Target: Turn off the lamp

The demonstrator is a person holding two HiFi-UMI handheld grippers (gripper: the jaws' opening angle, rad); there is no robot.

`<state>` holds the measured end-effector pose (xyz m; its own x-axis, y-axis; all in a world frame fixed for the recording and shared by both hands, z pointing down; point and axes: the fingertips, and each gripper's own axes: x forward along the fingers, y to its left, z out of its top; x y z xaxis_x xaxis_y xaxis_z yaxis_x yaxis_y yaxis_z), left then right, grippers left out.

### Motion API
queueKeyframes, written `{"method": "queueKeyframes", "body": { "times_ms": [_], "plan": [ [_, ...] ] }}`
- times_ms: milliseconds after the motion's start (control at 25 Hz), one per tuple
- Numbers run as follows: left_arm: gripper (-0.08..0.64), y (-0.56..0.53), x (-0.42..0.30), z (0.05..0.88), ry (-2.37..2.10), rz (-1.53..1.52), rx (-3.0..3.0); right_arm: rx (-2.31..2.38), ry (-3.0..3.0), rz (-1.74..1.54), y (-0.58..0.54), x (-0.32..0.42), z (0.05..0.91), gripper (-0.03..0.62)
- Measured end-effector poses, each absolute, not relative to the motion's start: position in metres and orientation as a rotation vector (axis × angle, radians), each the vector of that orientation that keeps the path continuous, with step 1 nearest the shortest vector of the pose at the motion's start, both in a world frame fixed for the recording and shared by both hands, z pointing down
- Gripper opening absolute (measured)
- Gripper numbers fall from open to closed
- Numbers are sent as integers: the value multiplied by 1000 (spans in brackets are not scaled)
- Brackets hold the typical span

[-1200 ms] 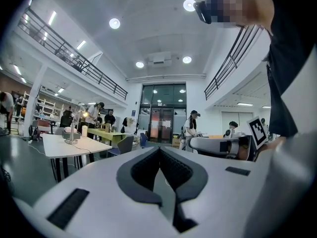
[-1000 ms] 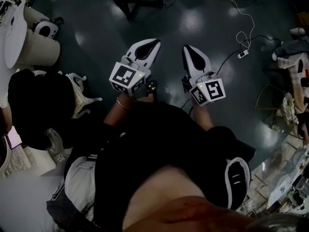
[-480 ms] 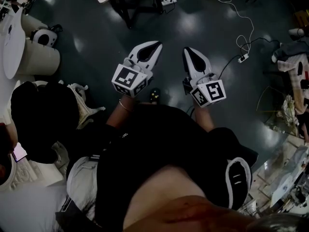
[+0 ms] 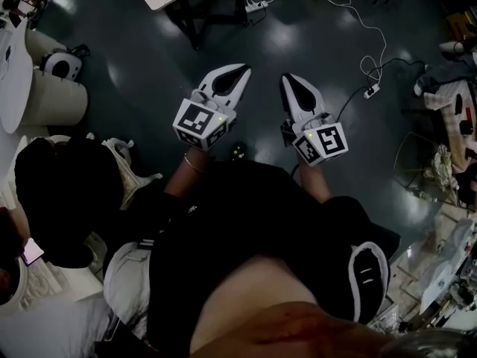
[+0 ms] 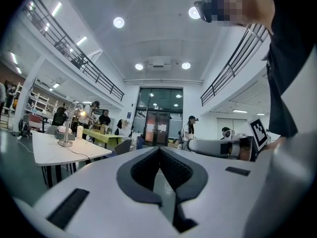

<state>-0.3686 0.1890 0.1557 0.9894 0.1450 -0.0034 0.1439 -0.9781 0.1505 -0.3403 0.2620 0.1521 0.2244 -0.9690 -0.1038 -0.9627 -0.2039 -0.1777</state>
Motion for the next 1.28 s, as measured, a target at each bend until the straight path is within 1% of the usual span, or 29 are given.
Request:
{"method": "queueKeyframes", "body": {
  "times_ms": [480, 840, 1280],
  "plan": [
    [6, 167, -372, 162, 207, 10, 2967, -2340, 1798, -73, 251, -342, 154, 0],
    [6, 172, -358, 173, 215, 5, 2915, -2335, 1818, -103, 253, -326, 160, 0],
    [6, 142, -348, 175, 112, 11, 2904, -2273, 1897, -137, 220, -309, 165, 0]
  ]
}}
